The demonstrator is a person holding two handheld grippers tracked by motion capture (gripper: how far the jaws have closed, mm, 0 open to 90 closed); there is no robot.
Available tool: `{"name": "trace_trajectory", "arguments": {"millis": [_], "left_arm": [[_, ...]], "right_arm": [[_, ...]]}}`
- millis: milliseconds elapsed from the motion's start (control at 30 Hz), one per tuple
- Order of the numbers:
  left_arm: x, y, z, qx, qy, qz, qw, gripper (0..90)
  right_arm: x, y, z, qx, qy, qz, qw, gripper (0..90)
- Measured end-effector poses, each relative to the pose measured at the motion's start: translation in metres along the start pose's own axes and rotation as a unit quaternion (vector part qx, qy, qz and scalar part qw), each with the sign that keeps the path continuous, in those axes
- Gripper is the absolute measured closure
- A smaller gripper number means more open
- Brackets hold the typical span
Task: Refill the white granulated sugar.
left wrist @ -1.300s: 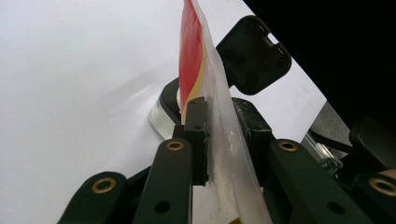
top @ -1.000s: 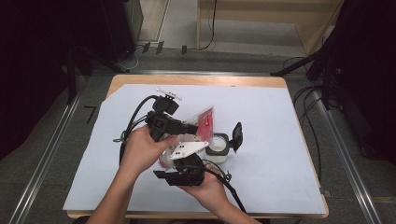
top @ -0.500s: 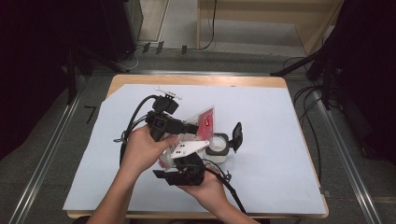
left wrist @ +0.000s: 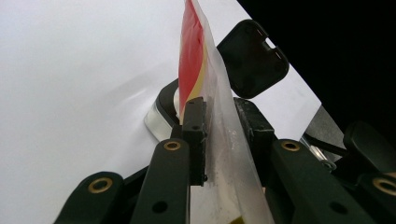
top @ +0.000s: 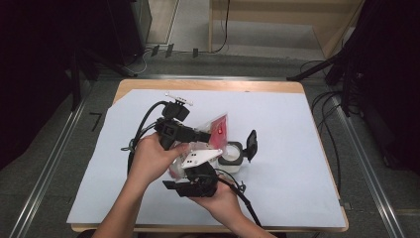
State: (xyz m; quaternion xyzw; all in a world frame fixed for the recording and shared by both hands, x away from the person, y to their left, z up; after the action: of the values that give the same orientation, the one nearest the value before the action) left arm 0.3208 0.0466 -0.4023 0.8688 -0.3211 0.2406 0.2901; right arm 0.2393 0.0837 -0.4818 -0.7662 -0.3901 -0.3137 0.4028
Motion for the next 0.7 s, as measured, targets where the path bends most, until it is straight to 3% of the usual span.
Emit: {"name": "trace_trajectory", "arguments": {"millis": [700], "left_arm": [[-0.0008, 0.0002, 0.0, 0.0, 0.002, -0.003, 1.0, 76.0]], "right_arm": [[-0.0009, -0.0002, 0.0007, 0.0, -0.002, -0.004, 1.0, 63.3]]}}
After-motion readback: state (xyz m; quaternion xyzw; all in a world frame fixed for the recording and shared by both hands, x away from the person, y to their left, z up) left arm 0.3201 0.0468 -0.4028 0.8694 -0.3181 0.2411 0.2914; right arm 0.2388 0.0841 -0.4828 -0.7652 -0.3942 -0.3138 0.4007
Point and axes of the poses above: each handheld gripper's, and its own axes: z roughly forward along the jaws, x roughly out of its top, y roughly to its right, the point moved 10 cm from there along z, roughly forward along the jaws, and after that the axes turned 5 degrees about z, right-handed, at the moved point
